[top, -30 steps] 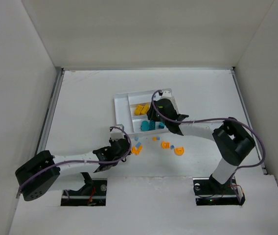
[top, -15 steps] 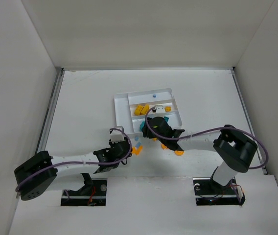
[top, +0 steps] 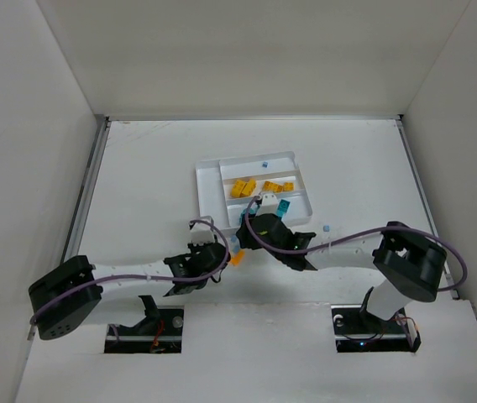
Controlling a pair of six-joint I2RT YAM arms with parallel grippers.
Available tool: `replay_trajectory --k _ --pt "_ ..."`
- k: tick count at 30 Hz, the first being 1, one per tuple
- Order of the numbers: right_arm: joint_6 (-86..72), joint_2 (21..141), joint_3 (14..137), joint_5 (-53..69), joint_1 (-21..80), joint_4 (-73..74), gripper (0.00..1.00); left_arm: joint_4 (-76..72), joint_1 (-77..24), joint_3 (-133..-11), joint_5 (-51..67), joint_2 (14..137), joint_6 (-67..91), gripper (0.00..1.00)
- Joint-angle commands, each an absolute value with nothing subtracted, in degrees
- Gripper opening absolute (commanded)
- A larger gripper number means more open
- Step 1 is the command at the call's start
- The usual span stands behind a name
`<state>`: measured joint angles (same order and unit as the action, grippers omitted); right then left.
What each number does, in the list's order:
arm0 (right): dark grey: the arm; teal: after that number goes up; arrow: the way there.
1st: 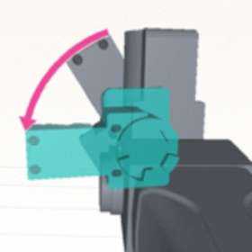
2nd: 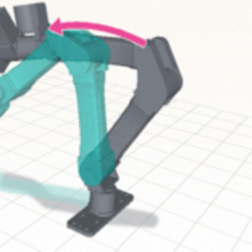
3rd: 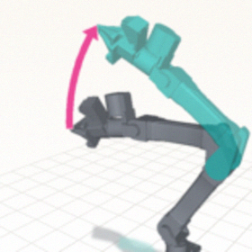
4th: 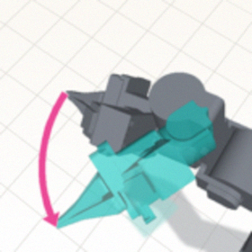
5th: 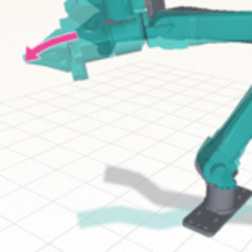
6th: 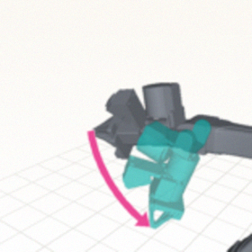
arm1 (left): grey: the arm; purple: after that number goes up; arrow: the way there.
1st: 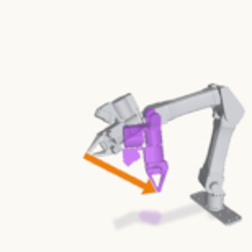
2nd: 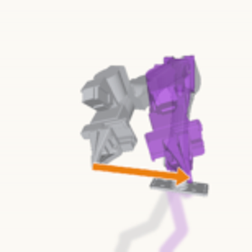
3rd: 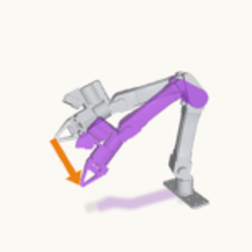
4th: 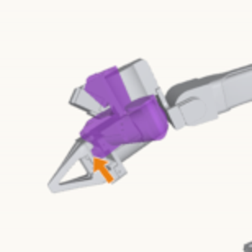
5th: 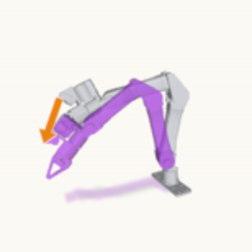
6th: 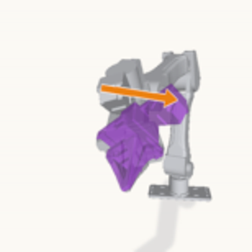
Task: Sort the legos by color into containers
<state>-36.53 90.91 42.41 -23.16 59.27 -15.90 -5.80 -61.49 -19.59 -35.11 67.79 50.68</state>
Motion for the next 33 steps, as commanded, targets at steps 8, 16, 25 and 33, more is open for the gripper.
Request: replay_trajectory --k 8,16,25,33 --pt "-37.18 96.85 46.75 -24.08 61.57 -17.23 0.54 3.16 -59.64 -16.17 -38.67 44.94 51.33 0.13" --pt "-35.95 101.07 51.06 -25.48 62.44 -13.98 0.53 2.73 -54.37 -16.96 -35.69 37.62 47.73 0.15" --pt "-36.47 105.03 55.11 -29.88 63.06 -7.56 0.45 -1.84 -49.88 -17.67 -32.43 38.06 45.09 0.15" --pt "-36.91 107.40 57.13 -32.95 63.85 -3.87 0.40 -8.60 -47.06 -19.68 -28.75 42.18 43.24 0.15"
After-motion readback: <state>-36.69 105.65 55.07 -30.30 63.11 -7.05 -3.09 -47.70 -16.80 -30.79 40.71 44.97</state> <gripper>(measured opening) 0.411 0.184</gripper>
